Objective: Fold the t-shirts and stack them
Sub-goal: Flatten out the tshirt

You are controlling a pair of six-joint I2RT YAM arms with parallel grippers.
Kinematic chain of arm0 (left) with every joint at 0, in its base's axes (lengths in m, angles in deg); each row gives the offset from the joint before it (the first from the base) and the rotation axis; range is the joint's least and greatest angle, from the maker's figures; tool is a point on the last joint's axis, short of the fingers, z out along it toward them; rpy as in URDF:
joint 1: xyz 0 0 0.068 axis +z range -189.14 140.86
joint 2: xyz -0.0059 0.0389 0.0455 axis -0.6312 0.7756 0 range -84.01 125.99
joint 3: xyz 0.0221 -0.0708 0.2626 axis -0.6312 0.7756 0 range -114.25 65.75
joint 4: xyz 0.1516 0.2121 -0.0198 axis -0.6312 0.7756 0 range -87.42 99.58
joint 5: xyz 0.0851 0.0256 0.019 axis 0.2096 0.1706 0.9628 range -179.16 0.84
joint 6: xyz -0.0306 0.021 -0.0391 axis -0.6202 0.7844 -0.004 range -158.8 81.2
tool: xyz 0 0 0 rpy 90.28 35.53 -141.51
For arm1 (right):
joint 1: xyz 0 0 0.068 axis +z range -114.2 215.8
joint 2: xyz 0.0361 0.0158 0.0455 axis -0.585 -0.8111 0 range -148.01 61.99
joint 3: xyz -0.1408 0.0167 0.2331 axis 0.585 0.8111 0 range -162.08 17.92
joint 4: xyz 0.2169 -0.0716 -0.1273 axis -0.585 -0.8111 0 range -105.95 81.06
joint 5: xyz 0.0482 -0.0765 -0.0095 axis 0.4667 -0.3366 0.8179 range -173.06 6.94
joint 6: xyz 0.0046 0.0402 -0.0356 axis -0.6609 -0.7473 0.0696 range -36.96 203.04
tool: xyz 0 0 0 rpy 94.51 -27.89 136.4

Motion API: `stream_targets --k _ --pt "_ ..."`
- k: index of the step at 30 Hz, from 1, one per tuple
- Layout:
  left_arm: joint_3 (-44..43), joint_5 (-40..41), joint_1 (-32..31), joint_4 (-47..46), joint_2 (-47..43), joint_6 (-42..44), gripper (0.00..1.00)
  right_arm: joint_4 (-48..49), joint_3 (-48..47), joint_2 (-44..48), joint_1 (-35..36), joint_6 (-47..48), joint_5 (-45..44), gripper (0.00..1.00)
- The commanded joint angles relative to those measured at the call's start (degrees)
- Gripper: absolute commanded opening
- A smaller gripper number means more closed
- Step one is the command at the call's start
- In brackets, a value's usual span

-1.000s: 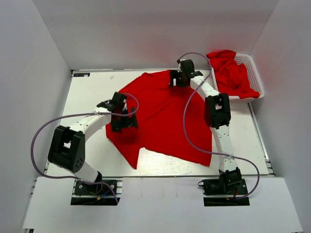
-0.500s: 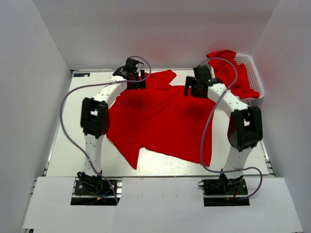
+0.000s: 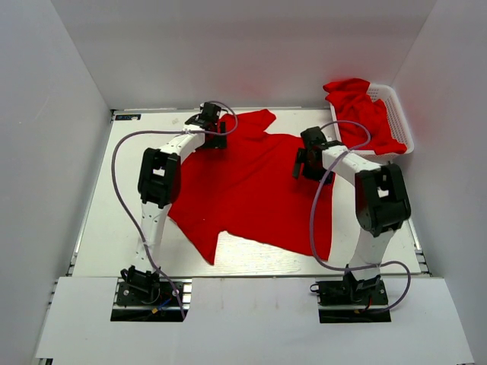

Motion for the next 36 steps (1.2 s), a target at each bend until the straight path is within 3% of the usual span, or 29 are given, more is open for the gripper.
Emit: stream_targets --k 1,7,14,17,21,27,36 --pt "4.33 6.61 2.82 6.18 -0.99 -3.95 1.0 0.33 -4.62 -5.14 -0.33 -0.16 -2.49 0.9" --pt "10.74 8.81 8.54 9.89 -3.18 -11.43 1.0 0.16 -12.44 -12.7 -0.68 2.38 0.31 0.9" --pt "17.26 5.74 11.8 1.28 -8.02 -7.75 1.0 2.62 -25.34 -22.99 -0.94 10.2 4.8 0.9" --pt "14.46 5.21 12.94 0.13 -6.97 -6.43 1.0 2.97 -32.02 -27.83 -0.86 12.4 4.37 0.9" --pt "4.36 3.11 14.25 2.15 -2.32 -5.9 1.0 2.88 -38.73 -32.31 -1.03 13.63 4.37 0.9" --pt "-1.9 -1.19 14.26 1.46 -0.29 -1.95 1.0 5.51 -40.93 -30.13 -1.3 15.57 5.15 0.9" --pt "-1.63 -2.61 14.26 1.96 -9.68 3.24 1.0 3.85 -40.93 -20.57 -0.86 18.03 5.95 0.9"
